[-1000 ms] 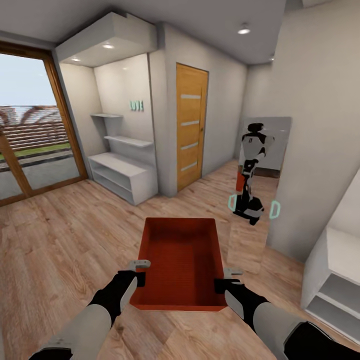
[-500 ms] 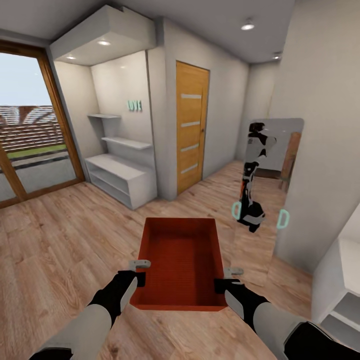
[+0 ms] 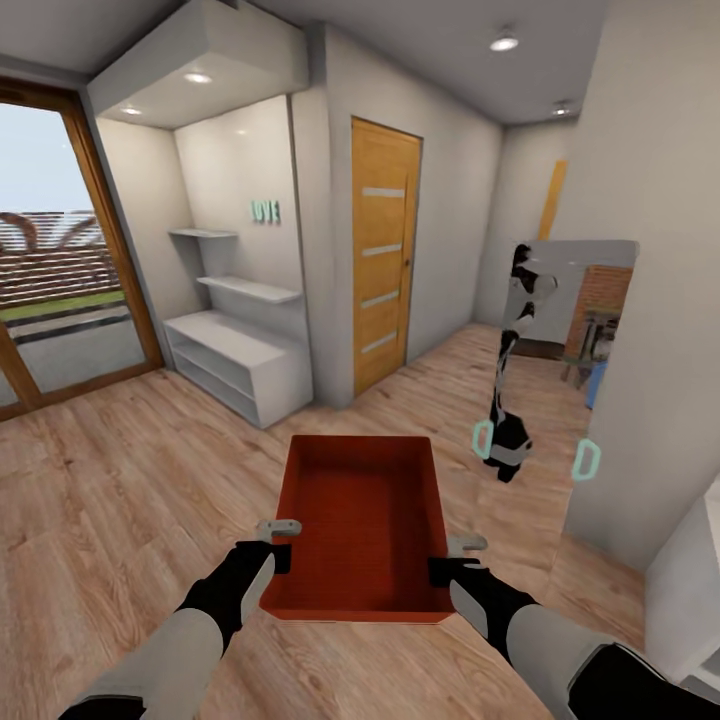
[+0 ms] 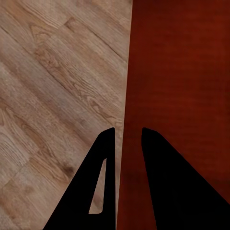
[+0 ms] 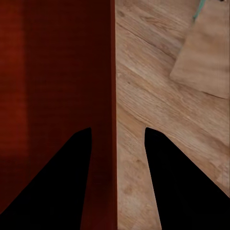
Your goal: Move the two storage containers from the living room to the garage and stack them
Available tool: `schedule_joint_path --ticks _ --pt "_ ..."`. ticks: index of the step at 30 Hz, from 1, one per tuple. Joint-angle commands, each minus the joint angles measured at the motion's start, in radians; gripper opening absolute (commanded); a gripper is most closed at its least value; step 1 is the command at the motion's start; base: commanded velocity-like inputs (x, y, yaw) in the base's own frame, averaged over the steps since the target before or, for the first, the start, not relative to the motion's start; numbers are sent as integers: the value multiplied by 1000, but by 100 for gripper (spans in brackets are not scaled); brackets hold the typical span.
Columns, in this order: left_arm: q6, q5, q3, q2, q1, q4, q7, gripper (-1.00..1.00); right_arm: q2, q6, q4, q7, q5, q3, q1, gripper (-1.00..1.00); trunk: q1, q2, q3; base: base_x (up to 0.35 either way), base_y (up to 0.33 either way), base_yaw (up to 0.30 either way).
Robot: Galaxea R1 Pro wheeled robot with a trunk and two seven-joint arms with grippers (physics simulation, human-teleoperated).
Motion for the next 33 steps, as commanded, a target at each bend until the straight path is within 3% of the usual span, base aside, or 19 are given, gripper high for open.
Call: schedule_joint_path --ticks 1,33 --pt "7 1 -6 10 0 2 7 -100 -1 -14 -5 -4 8 23 -2 -100 1 -2 -2 322 0 0" --pt "7 1 -5 10 0 2 7 -100 1 -14 -5 -4 8 23 -2 -100 1 -2 -2 322 0 0"
